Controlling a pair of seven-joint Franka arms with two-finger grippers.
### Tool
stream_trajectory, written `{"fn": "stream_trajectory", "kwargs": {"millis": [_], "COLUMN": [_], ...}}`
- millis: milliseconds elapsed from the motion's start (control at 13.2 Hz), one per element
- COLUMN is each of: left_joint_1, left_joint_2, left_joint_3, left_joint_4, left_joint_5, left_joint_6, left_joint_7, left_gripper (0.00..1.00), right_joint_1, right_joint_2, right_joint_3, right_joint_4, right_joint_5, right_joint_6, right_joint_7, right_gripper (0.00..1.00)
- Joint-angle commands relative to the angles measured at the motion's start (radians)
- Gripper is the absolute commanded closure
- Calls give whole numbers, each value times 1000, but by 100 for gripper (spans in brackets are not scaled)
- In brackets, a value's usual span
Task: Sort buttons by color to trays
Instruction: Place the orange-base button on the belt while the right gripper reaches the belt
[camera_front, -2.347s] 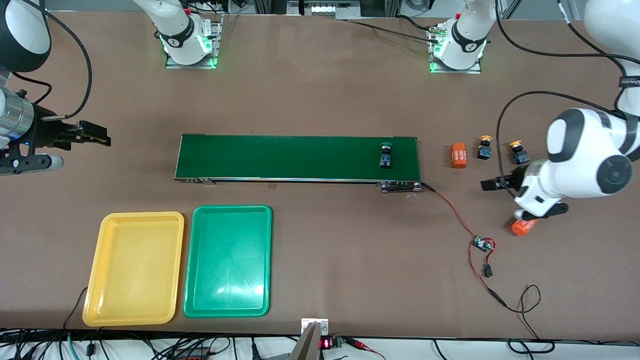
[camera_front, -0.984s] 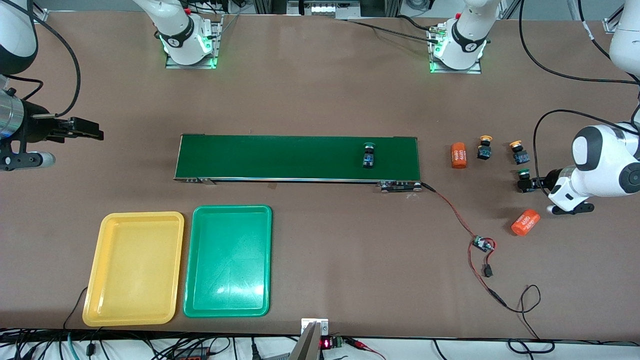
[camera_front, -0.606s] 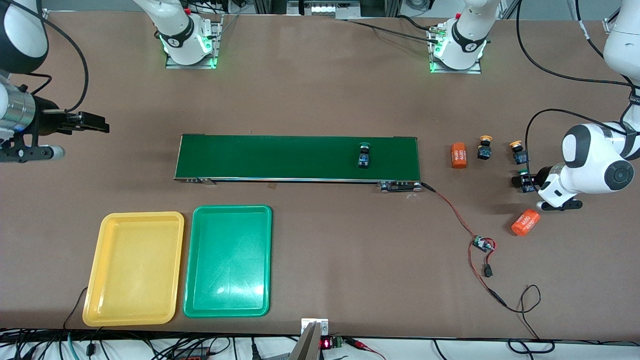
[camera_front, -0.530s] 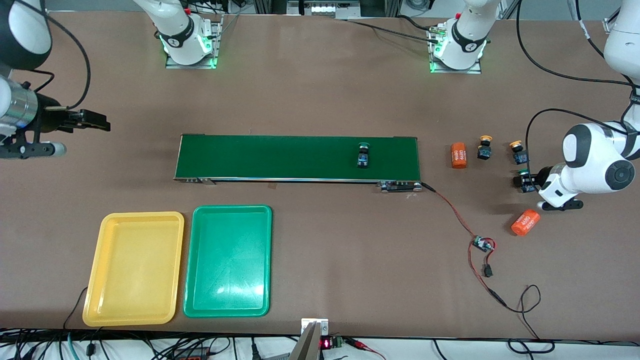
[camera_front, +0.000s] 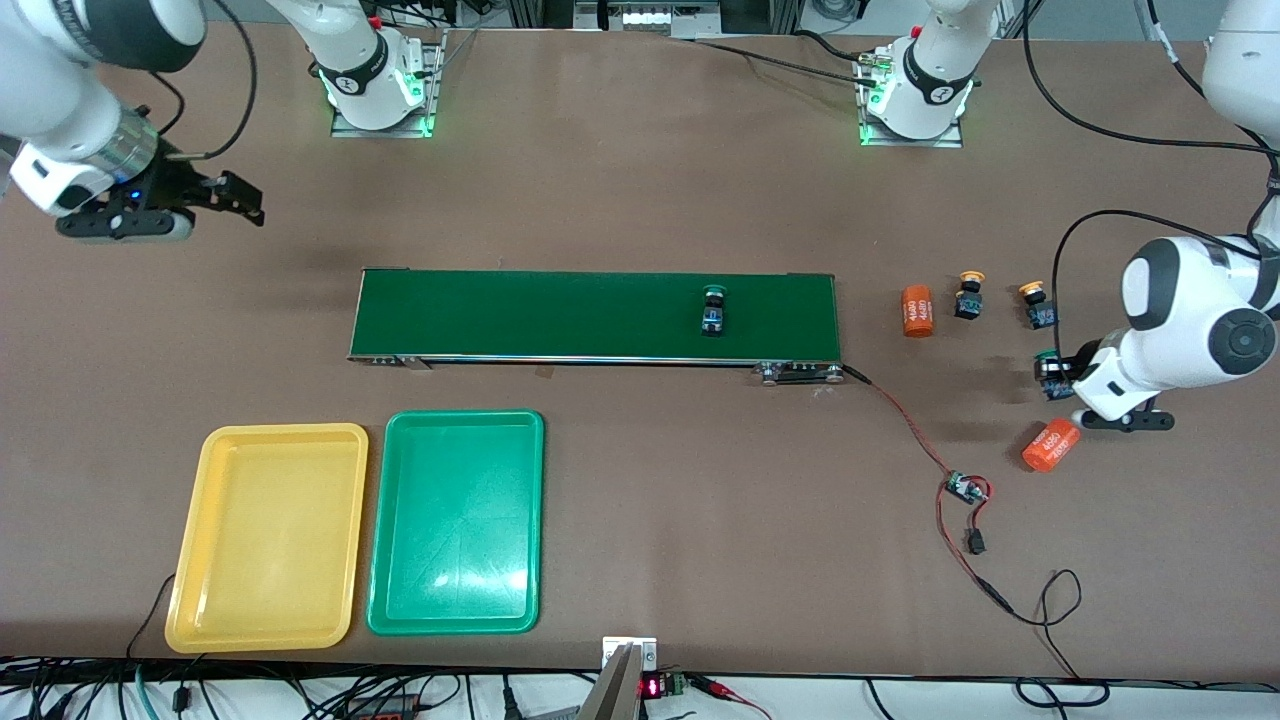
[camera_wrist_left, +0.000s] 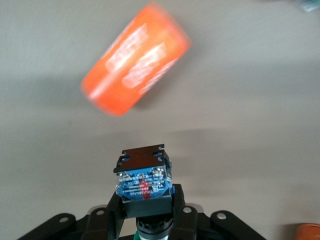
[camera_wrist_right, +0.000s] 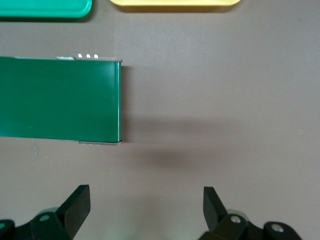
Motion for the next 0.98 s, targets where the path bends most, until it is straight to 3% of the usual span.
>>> {"fn": "stream_trajectory", "kwargs": {"millis": [0, 151, 454, 909], "left_joint_1": [-138, -238, -413, -566], "left_joint_2": [-77, -83, -94, -94], "left_joint_3": [-3, -26, -23, -24], "left_joint_4": [-19, -14, -14, -39], "left_joint_5": [12, -24, -239, -278], "left_joint_6": [-18, -14, -14, -14], "left_joint_7": [5, -15, -19, -234], "left_gripper": [100, 100, 100, 100], "right_joint_1": [72, 184, 413, 579], "right_joint_2": [-51, -10, 140, 451], "right_joint_3": [12, 12, 13, 13], "right_joint_4": [-59, -50, -1, 327], "right_joint_5": [17, 16, 9, -1], "right_joint_6": [68, 107, 237, 233], "right_joint_7": [100, 170, 382, 637], "right_gripper": [0, 0, 0, 0]}}
